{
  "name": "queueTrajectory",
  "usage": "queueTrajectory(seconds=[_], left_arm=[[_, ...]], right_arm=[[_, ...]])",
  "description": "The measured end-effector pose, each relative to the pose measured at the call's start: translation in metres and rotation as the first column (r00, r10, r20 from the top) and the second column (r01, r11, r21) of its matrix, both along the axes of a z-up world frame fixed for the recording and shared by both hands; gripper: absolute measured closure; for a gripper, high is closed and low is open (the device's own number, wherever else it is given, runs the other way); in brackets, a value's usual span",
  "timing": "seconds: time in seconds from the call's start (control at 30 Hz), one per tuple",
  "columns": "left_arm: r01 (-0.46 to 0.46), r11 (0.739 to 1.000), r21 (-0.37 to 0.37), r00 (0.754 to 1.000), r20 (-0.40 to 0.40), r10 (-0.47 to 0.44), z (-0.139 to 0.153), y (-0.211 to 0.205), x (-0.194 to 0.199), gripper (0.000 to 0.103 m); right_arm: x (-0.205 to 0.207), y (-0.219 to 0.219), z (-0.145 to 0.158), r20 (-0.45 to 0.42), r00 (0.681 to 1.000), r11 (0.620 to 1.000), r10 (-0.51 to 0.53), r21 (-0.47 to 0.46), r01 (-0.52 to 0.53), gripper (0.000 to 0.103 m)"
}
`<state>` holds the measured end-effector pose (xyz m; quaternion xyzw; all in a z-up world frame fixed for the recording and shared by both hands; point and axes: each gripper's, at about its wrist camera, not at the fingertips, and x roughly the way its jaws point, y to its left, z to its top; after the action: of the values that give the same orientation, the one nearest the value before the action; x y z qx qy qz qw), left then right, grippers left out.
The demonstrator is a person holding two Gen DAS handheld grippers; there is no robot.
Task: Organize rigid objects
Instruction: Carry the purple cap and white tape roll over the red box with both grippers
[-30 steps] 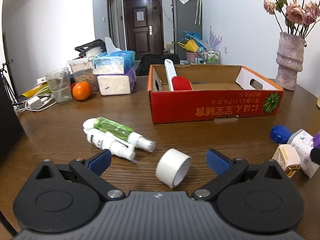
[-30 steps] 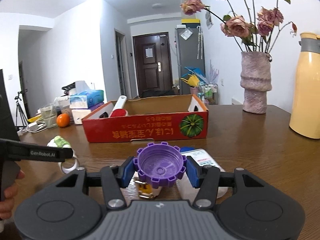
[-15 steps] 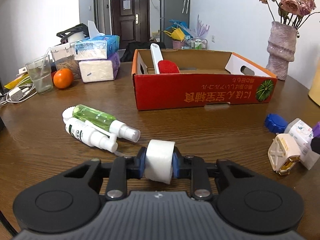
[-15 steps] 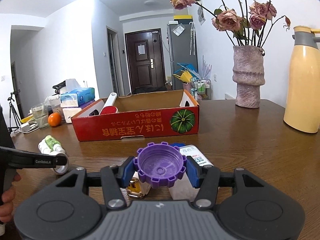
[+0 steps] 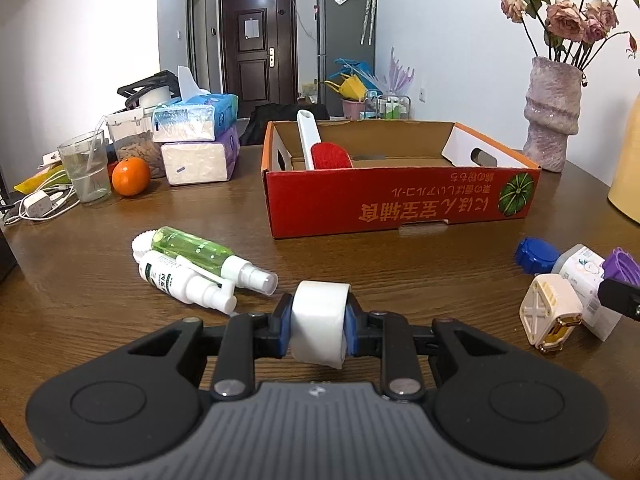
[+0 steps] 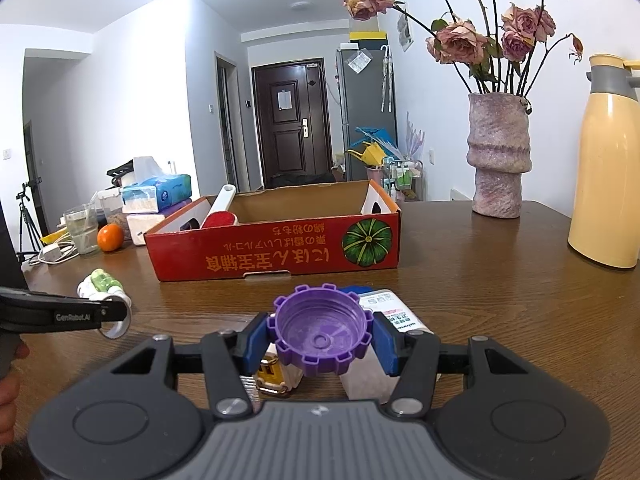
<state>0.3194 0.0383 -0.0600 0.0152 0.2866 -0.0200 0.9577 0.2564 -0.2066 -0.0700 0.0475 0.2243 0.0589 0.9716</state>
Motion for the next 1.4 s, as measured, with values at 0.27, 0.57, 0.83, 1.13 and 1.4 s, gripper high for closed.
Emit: queueTrajectory(seconds=[0.27,0.57,0.83,1.13,1.4], left_arm=[[-0.012,0.999,-0.033,1.0,0.027,0.013,0.008,-0.008,-0.012,0.077],[-0.002,0.997,-0.071,0.998,0.058,0.006,0.017,-0.027,-0.03,0.077],[0.0,0.995,-0.103,0.996,0.084,0.009,0.032,-0.035,-0.037,0.077],[-0.008,0.993,-0.122,0.991,0.132,0.024,0.056,-0.041,-0.03,0.077],[-0.037,0.991,-0.131,0.986,0.154,0.057,0.071,-0.044,-0.011,0.077]], right_arm=[[0.0,0.001,0.001,0.002,1.0,1.0,0.009,0.002,-0.009,0.05],[-0.002,0.0,0.003,0.012,1.0,1.0,0.016,0.012,-0.016,0.05],[-0.005,-0.002,0.018,0.057,0.998,1.0,0.021,0.004,-0.021,0.05],[0.005,-0.002,0.043,0.125,0.992,0.999,0.035,-0.019,-0.033,0.05],[0.025,-0.002,0.054,0.15,0.987,0.998,0.054,-0.018,-0.052,0.05]])
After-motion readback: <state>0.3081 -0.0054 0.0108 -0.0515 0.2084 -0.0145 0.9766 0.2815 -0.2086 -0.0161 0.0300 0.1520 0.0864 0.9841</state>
